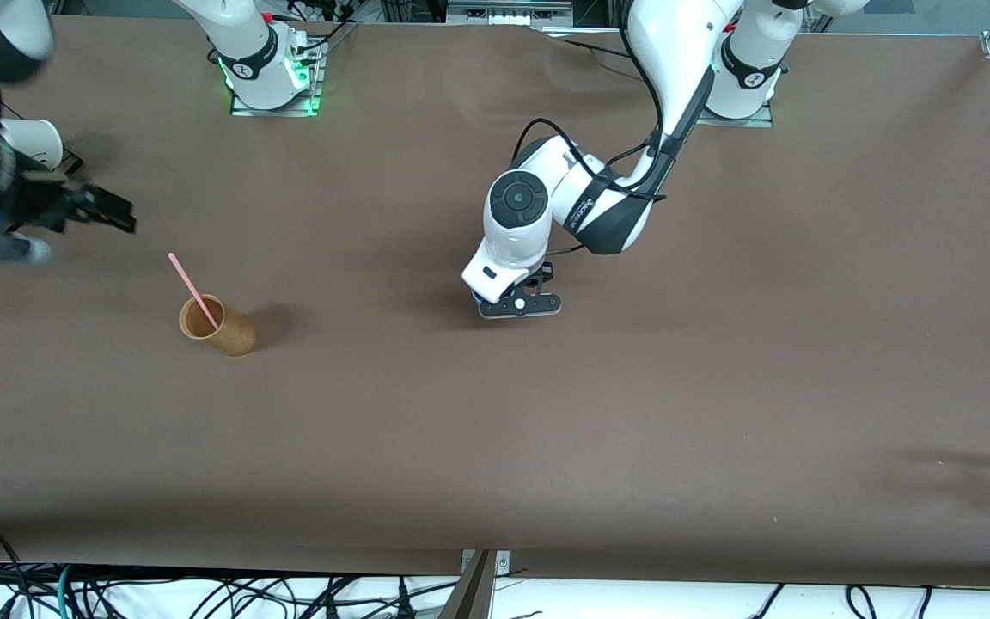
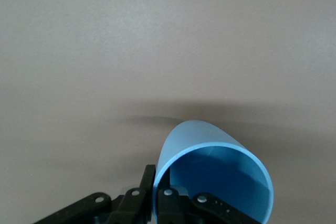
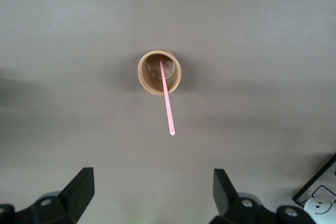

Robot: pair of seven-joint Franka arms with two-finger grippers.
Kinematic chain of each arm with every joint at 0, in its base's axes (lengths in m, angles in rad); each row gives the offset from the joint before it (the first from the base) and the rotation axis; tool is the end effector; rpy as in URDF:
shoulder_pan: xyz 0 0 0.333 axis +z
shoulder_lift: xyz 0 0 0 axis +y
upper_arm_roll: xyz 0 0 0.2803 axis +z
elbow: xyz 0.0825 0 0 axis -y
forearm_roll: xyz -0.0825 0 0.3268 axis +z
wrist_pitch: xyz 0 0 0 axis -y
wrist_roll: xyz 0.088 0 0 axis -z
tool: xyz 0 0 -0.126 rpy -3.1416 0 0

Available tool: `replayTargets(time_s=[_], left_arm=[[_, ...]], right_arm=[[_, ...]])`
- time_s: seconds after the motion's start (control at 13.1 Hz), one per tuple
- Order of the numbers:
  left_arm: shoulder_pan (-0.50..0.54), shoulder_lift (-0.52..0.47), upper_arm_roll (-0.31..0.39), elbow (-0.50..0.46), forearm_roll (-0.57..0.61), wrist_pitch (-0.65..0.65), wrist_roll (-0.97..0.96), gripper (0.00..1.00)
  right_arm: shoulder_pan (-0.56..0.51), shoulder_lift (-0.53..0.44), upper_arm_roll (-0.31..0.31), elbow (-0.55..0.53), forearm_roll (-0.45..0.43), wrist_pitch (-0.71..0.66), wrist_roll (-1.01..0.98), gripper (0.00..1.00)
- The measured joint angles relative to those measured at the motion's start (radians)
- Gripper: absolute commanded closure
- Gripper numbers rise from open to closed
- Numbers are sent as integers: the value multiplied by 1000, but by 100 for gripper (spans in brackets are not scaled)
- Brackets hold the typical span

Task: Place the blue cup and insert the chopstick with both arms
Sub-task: 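Carry the blue cup to mid-table while the right gripper reaches the chopstick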

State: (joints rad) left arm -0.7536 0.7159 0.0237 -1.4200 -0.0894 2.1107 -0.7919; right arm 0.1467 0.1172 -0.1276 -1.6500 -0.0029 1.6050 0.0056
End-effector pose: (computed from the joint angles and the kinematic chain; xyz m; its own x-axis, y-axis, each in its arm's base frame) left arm 0.4799 -0.4404 0.2571 0.9929 0.1022 -0.0610 0.1038 -0.9943 0.0235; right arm 0.5175 0.0122 0.4808 0.9870 0.0118 -0.1604 0.0150 -0.9997 0.0186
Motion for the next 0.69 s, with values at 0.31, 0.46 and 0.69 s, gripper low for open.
replayTargets(time_s=[0.31,0.46,0.69], left_arm=[[-5,19,1,0,0,33,-1,100],[-6,26,1,0,0,41,-1,100],[-8,31,2,0,0,51,-1,55]], right_arm=[[13,125,1,7,-28,23,-14,0],[23,155,2,24,-41,17,-14,0],[21,225,0,88,-41,-66,-14,0]])
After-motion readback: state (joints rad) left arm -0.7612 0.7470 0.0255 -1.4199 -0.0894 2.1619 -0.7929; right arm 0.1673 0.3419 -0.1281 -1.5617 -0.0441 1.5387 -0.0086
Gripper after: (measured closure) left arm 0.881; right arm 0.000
